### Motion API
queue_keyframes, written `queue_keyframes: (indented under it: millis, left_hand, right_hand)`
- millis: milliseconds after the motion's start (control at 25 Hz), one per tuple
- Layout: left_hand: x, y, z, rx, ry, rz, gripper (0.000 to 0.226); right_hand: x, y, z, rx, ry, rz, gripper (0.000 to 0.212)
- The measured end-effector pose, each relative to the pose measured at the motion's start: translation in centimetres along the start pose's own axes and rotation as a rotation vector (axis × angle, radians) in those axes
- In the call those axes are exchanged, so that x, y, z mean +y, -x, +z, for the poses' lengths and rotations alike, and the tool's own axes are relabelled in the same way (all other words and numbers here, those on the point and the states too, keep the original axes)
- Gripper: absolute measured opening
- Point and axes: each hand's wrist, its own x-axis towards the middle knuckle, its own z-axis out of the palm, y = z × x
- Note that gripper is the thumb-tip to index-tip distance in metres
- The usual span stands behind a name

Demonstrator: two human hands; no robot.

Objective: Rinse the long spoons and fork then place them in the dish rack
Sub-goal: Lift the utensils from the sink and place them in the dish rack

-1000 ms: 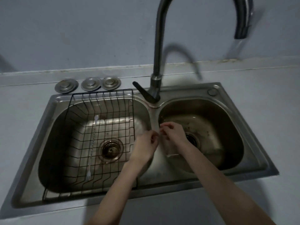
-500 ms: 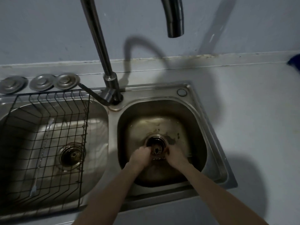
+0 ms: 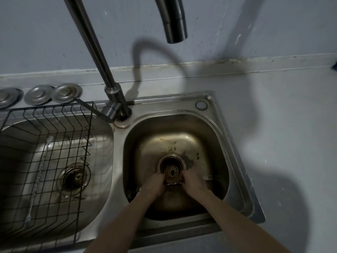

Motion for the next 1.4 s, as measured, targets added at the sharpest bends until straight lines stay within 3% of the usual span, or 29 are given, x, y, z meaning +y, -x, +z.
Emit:
queue_keyframes:
  millis: [160,280,400,560,760,960,1400]
  left_hand:
    - [0.2,0.6,0.2,-0.009,-0.015,0.025,0.03]
    - [0.7,1.5,-0.8,0.083,0.054,0.041,0.027]
    - [1.6,2.9,-2.7,0.247,0.257,0.078,0.022]
    - [2.3,5.6,-5.2,0.422,0.564,0.134,0.017]
    - [0.4,9.8,-7.2,0.602,0.784,0.197,0.019]
    - [-5.0,13.6,-7.4,0.722,0.958,0.092,0.013]
    - [-18.2,17.5,-7.2,0.803,1.059,-0.1,0.008]
  right_hand:
    - [-0.1,0.8,-0.1,0.09,0.02,-0.037,0.031]
    - [-0.4,1.4,-1.7,0.214,-0.106,-0.077,0.025]
    - [-1.6,2.5,-4.3,0.405,-0.276,-0.111,0.012]
    - [-5.2,3.9,-7.3,0.585,-0.642,-0.085,0.014]
    - [-10.6,6.3,-8.1,0.574,-0.854,-0.182,0.022]
    - [-17.0,7.3,-6.5,0.586,-0.907,-0.274,0.024]
    - [-29.5,6.4,-1.8,0.328,-0.716,-0.397,0.025]
